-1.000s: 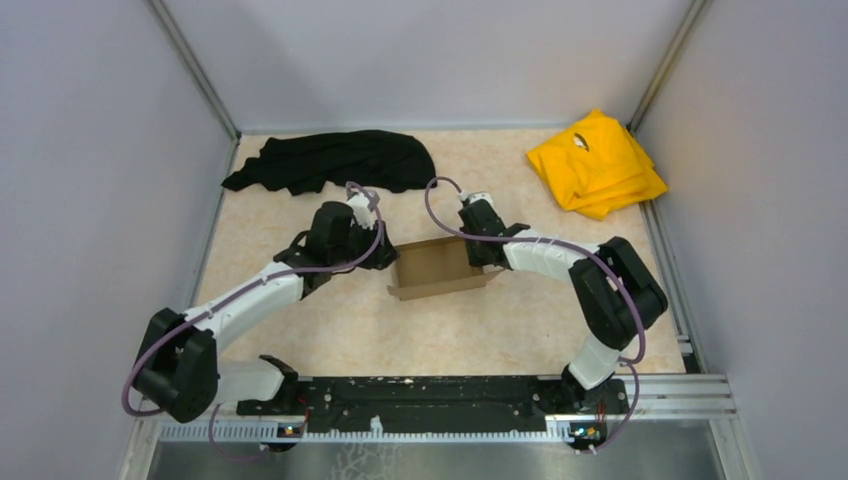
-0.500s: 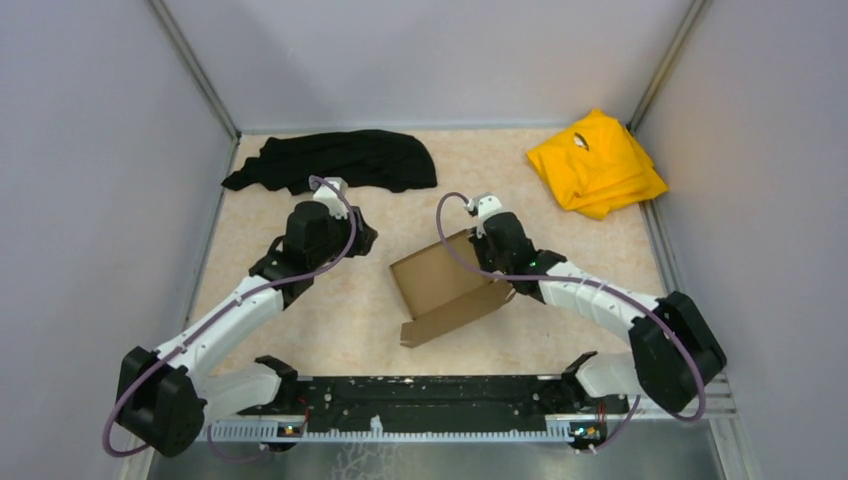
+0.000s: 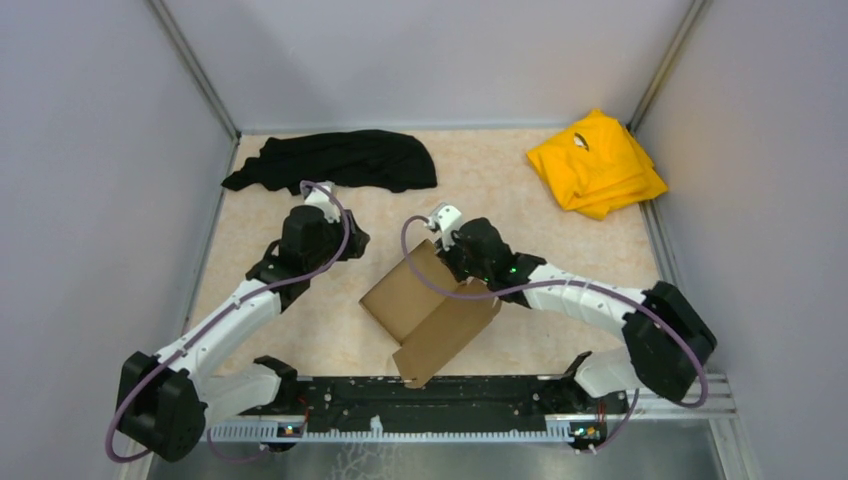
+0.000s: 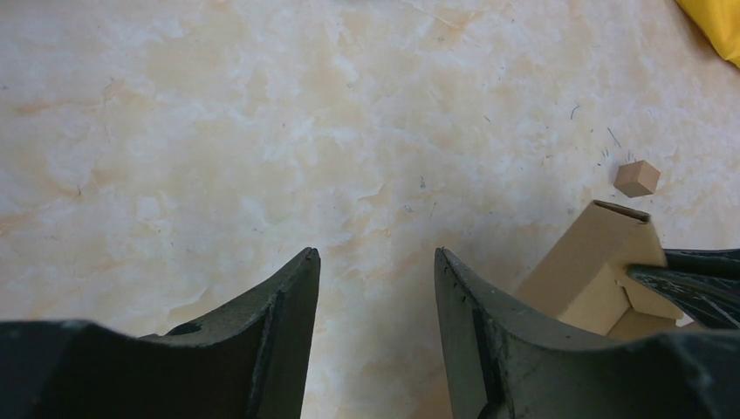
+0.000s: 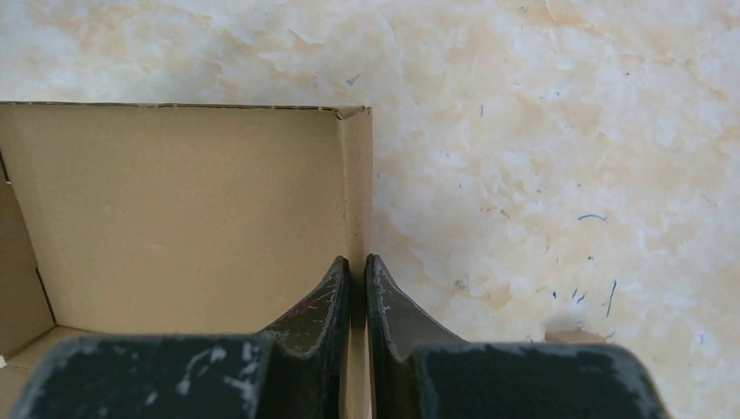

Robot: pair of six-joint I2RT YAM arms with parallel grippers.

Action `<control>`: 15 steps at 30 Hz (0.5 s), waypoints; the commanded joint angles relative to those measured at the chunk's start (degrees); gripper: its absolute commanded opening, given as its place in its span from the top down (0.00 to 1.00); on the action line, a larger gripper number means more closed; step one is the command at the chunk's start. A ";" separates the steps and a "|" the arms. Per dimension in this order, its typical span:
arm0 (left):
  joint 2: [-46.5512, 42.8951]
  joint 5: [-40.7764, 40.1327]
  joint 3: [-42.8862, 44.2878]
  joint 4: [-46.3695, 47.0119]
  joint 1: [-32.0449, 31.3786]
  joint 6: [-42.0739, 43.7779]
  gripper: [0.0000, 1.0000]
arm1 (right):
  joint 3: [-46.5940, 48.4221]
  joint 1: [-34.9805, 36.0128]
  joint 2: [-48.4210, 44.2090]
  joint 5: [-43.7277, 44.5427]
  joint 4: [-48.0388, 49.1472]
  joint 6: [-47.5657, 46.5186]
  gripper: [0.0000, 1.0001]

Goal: Fold the paper box

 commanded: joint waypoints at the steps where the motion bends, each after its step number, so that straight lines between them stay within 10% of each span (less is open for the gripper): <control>1: -0.84 0.69 -1.20 1.67 0.96 -1.29 0.43 | 8.07 4.17 7.62 9.71 -1.77 -4.76 1.00; 15: -0.52 1.75 -4.46 4.19 9.74 -5.22 0.38 | 18.69 10.38 26.67 28.26 -8.34 -13.11 1.00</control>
